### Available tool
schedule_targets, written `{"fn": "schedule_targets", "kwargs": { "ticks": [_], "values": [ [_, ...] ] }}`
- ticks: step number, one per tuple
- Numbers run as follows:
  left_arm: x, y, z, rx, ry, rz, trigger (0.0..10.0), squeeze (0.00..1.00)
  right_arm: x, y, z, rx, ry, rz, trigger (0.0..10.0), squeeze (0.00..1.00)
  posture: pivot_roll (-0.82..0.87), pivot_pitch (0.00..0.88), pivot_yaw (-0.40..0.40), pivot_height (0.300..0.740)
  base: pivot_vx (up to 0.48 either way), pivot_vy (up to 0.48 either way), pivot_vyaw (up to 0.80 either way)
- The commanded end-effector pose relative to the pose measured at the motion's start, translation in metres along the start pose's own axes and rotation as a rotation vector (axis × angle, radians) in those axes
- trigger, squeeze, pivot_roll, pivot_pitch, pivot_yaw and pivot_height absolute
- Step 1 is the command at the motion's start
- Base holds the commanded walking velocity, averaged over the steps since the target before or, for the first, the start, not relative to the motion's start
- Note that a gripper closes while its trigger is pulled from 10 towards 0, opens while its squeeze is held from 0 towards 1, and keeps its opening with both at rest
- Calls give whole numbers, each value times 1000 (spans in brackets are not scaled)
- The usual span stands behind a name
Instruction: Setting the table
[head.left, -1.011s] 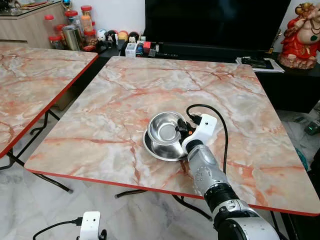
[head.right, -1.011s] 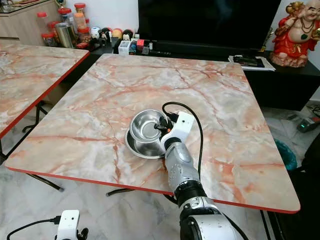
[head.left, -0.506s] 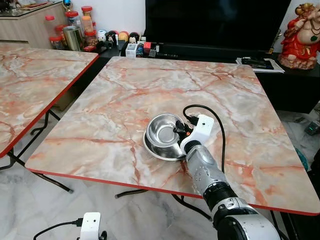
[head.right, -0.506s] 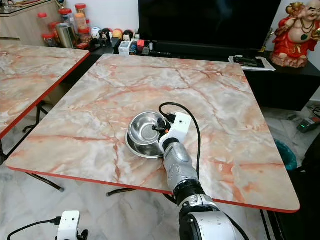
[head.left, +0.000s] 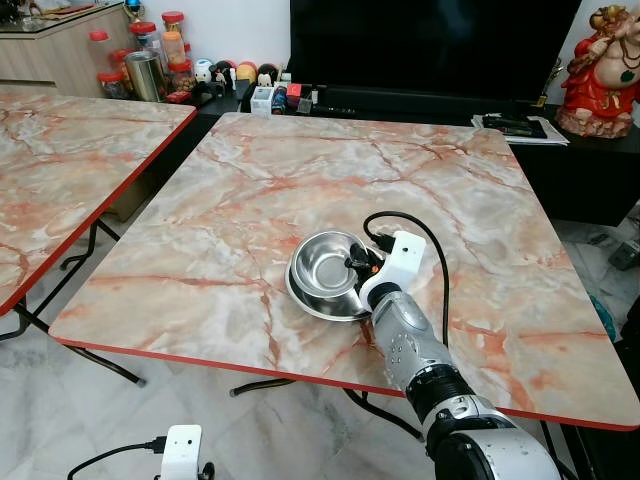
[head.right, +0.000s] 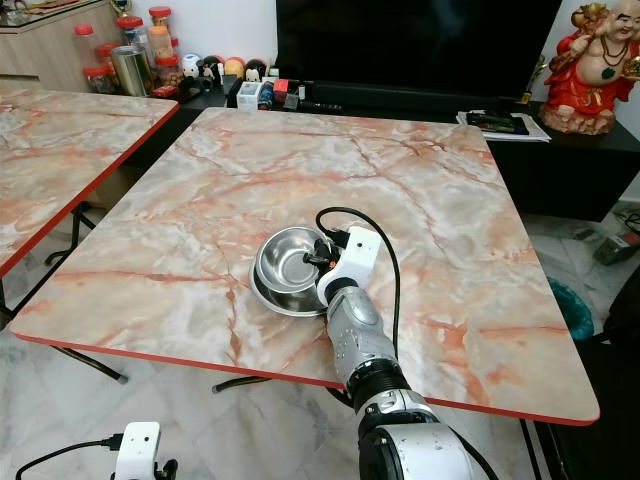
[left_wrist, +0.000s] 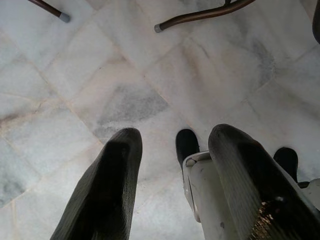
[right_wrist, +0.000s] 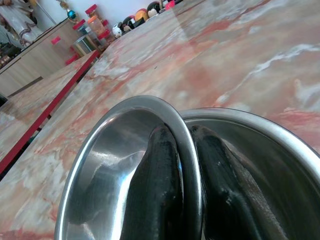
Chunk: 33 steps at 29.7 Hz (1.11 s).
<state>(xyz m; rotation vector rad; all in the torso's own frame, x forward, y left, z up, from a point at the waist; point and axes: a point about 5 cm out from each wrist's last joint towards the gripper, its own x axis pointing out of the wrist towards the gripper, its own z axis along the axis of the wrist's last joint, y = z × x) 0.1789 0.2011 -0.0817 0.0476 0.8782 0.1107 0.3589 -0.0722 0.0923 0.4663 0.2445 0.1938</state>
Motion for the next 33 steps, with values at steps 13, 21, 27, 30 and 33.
{"fn": "schedule_targets", "kwargs": {
  "ticks": [13, 21, 27, 30, 33],
  "values": [
    [-1, -1, -4, -2, 22, -9, 10000, 0, 4, 21, 0, -2, 6, 53, 10000, 361, -20, 0, -20, 740, 0, 0, 0],
    [-1, -1, -4, -1, 23, -9, 10000, 0, 4, 21, 0, -6, 7, 57, 10000, 376, -21, 0, -20, 740, 0, 0, 0],
    [-1, 0, -5, -1, 26, -8, 10000, 0, 4, 21, 0, -12, 7, 61, 10000, 388, -19, 0, -21, 740, 0, 0, 0],
    [-1, 0, -6, 0, 26, -8, 10000, 0, 4, 22, -1, -14, 8, 64, 10000, 729, -19, 0, -21, 740, 0, 0, 0],
    [-1, 0, -6, 1, 26, -10, 10000, 0, 4, 22, -1, -15, 9, 66, 10000, 902, -20, 0, -20, 740, 0, 0, 0]
  ]
}}
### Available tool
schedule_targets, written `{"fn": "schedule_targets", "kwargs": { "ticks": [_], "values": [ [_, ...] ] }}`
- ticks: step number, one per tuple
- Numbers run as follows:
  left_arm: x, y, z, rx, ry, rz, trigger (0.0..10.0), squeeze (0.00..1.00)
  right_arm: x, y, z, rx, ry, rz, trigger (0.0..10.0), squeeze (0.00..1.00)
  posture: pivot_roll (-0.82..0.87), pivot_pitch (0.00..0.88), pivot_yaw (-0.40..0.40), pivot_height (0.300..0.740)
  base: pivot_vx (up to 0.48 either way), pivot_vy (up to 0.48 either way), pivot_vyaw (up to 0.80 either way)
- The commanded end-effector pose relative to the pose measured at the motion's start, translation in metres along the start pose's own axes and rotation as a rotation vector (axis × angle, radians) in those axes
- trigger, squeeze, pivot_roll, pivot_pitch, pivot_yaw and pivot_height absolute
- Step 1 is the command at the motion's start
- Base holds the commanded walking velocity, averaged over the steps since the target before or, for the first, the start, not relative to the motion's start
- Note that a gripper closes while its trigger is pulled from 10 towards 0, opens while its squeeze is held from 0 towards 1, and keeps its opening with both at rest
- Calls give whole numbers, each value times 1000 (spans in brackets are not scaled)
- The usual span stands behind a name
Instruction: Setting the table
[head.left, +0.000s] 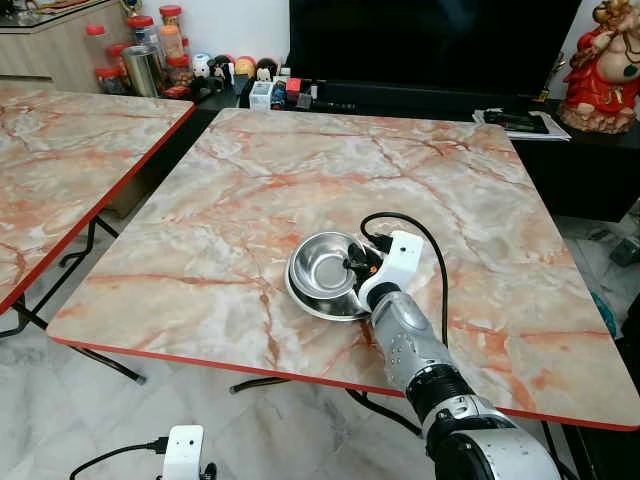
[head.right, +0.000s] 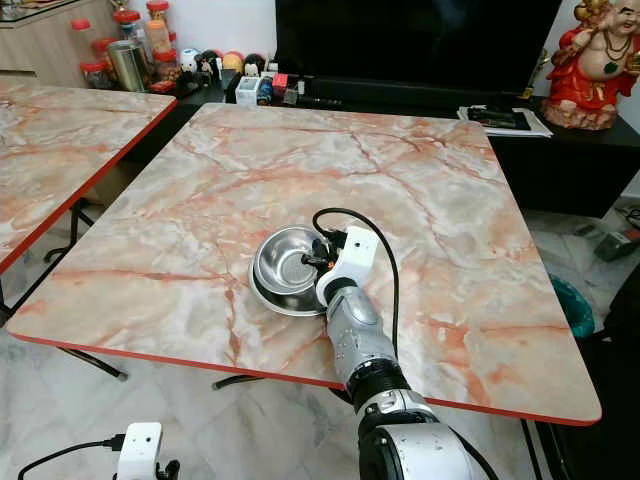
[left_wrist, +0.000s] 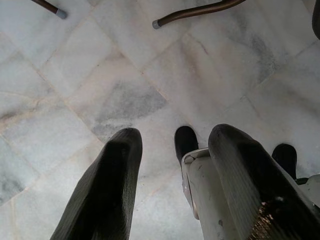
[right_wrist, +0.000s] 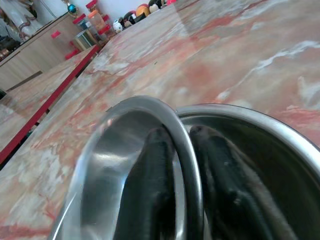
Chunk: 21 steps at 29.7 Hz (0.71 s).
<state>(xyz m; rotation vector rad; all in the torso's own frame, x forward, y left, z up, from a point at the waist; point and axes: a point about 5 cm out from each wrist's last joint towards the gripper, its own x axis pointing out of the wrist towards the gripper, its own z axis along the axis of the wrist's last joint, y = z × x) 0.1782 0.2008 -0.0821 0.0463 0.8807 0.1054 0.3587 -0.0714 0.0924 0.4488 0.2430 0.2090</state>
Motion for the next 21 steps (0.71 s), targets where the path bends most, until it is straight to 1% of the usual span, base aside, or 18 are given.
{"fn": "schedule_targets", "kwargs": {
  "ticks": [1, 6, 7, 9, 10, 11, 12, 13, 14, 17, 21],
  "values": [
    [-1, 0, -5, 0, 24, -5, 10000, 0, 4, 21, 0, 4, 5, 53, 10000, 902, -20, 0, -20, 740, 0, 0, 0],
    [-1, 0, -4, -1, 23, -4, 10000, 0, 4, 21, 0, 1, 6, 54, 10000, 906, -20, 0, -20, 740, 0, 0, 0],
    [-1, 0, -4, -2, 23, -4, 10000, 0, 4, 21, 0, 0, 5, 54, 10000, 847, -20, 0, -20, 740, 0, 0, 0],
    [-1, 0, -4, -2, 23, -3, 10000, 0, 4, 21, 0, -1, 6, 53, 10000, 847, -19, 0, -22, 740, 0, 0, 0],
    [-1, 0, -4, -1, 23, -3, 10000, 0, 4, 21, 0, -3, 6, 53, 10000, 737, -19, 0, -22, 740, 0, 0, 0],
    [-1, 0, -4, -1, 23, -3, 10000, 0, 4, 21, 0, -4, 6, 53, 10000, 737, -19, 0, -22, 740, 0, 0, 0],
    [-1, 0, -4, -2, 24, -3, 10000, 0, 4, 21, 0, -8, 5, 53, 10000, 239, -19, 0, -22, 740, 0, 0, 0],
    [-1, 0, -4, -2, 24, -3, 10000, 0, 4, 21, 0, -8, 5, 53, 10000, 239, -19, 0, -22, 740, 0, 0, 0],
    [-1, 0, -4, -2, 24, -4, 10000, 0, 4, 21, 1, -22, 1, 56, 10000, 0, -19, 0, -22, 740, 0, 0, 0],
    [-1, 0, -5, -2, 24, -4, 10000, 0, 4, 23, 2, -44, -6, 64, 10000, 0, -20, 0, -21, 740, 0, 0, 0],
    [-1, 0, -5, -2, 24, -5, 10000, 0, 5, 24, 3, -46, -12, 75, 10000, 0, -21, 0, -21, 740, 0, 0, 0]
  ]
}}
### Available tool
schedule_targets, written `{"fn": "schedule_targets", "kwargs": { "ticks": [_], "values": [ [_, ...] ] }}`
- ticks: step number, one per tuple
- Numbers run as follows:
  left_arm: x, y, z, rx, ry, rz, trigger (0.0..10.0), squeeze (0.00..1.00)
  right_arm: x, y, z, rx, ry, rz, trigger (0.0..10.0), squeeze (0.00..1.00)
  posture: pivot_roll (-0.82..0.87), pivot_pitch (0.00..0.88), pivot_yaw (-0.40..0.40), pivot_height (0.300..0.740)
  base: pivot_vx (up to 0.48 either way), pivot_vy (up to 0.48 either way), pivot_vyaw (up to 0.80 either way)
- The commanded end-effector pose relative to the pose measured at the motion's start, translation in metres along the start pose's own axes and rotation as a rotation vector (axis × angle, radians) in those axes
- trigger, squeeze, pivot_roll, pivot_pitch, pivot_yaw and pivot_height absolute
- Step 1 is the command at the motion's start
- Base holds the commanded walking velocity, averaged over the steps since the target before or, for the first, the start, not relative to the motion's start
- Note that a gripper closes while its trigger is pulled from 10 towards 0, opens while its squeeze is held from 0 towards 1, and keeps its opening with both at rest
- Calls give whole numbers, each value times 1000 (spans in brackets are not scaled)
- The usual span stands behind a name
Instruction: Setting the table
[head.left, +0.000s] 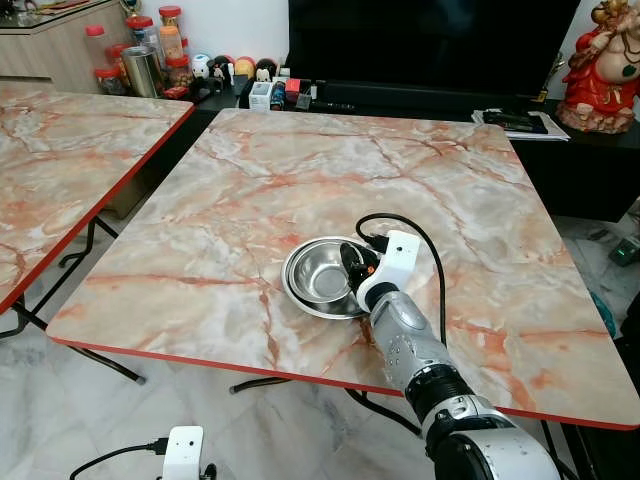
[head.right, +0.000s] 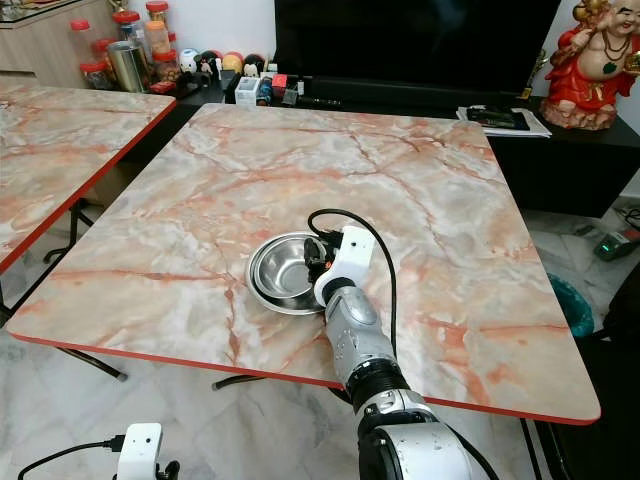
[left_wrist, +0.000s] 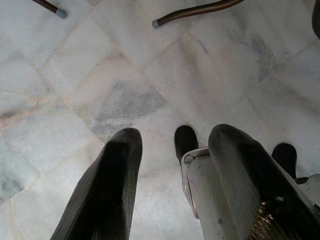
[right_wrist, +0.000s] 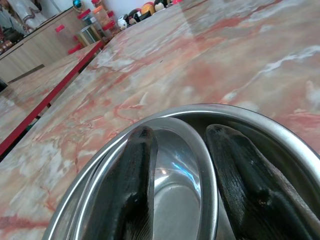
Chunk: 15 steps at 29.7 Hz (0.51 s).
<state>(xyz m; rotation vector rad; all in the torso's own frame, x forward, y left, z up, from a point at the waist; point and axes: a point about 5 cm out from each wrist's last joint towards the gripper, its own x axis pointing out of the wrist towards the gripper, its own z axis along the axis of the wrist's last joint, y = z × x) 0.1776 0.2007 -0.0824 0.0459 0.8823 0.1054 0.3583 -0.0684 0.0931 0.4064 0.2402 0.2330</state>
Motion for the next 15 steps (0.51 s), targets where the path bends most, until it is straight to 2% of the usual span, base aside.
{"fn": "schedule_targets", "kwargs": {
  "ticks": [1, 15],
  "values": [
    [-1, 0, -4, -1, 23, -5, 10000, 0, 5, 21, 5, -2, -19, 57, 10000, 0, -21, 0, -21, 740, 0, 0, 0],
    [-1, 0, -4, -1, 23, -5, 10000, 0, 5, 21, 5, -2, -19, 57, 10000, 0, -21, 0, -21, 740, 0, 0, 0]
  ]
}}
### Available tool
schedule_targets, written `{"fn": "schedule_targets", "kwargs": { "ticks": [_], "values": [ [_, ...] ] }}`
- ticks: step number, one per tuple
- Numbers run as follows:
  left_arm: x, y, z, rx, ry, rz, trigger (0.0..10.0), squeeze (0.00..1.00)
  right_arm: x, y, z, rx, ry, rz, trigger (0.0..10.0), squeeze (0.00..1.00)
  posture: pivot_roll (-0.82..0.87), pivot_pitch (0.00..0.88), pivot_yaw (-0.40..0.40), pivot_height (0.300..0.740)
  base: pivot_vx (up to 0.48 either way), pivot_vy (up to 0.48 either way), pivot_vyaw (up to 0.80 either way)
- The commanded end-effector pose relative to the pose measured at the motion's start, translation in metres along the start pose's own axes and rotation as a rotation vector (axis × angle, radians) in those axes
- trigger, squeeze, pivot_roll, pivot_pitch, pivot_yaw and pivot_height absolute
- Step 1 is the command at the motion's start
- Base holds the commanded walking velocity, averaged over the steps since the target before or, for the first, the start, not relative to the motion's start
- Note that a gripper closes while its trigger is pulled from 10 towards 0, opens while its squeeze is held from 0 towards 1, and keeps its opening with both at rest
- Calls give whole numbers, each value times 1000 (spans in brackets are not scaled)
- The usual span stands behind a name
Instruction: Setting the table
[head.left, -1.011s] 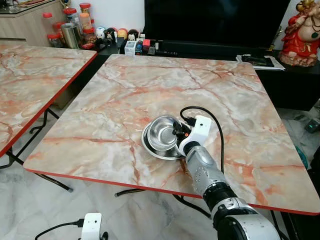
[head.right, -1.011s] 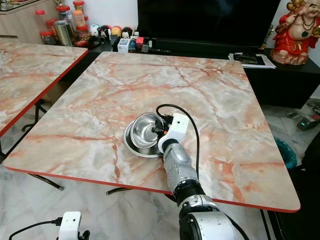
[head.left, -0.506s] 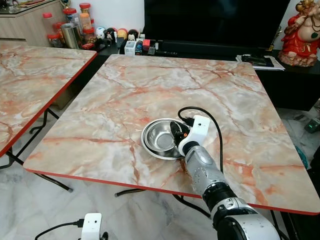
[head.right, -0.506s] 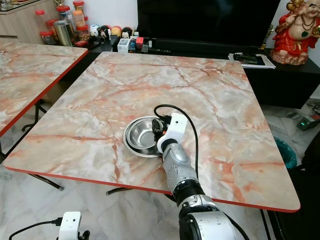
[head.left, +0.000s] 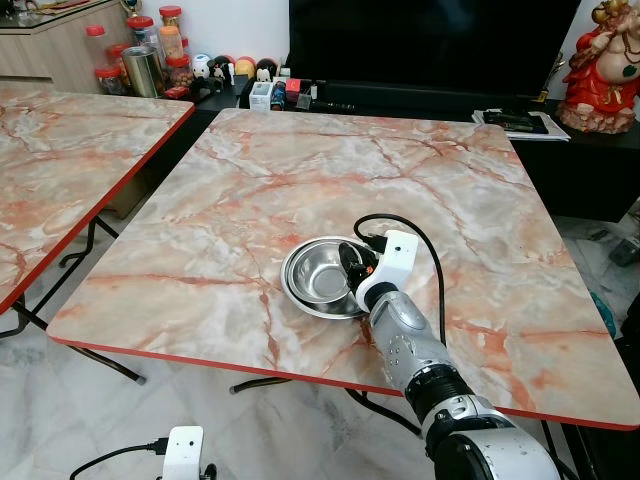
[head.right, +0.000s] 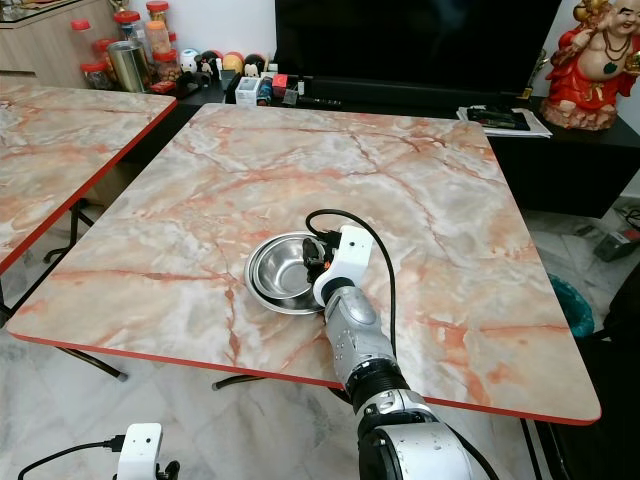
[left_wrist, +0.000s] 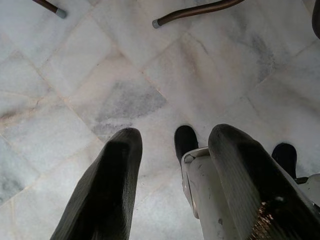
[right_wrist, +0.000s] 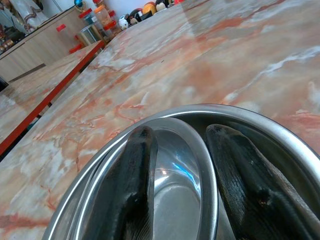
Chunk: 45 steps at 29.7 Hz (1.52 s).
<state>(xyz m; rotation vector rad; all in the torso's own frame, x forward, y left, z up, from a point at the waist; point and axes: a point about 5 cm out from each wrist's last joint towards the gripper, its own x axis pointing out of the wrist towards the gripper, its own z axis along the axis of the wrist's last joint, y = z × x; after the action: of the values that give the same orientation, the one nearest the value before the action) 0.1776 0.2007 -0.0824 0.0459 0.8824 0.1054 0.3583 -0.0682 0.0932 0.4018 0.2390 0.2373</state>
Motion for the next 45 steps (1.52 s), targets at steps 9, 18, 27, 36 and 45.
{"fn": "schedule_targets", "kwargs": {
  "ticks": [9, 18, 27, 36, 45],
  "values": [
    [-1, 0, -4, -1, 23, -5, 10000, 0, 5, 21, 5, 3, -20, 53, 10000, 0, -21, 0, -21, 740, 0, 0, 0],
    [0, -2, -1, -6, 13, -7, 10000, 0, 5, 47, 54, -243, -275, 184, 10000, 0, -24, 0, -22, 740, 0, 0, 0],
    [0, -2, 0, -10, 11, -5, 10000, 0, 3, 50, 53, -247, -283, 201, 10000, 0, -22, 0, -24, 740, 0, 0, 0],
    [0, -1, 0, -8, 7, -3, 10000, 0, 1, 46, 63, -303, -350, 168, 10000, 0, -26, 0, -19, 740, 0, 0, 0],
    [0, -1, 2, -12, -7, 2, 10000, 0, -3, 37, 74, -467, -422, 114, 10000, 0, -23, 0, -23, 740, 0, 0, 0]
  ]
}}
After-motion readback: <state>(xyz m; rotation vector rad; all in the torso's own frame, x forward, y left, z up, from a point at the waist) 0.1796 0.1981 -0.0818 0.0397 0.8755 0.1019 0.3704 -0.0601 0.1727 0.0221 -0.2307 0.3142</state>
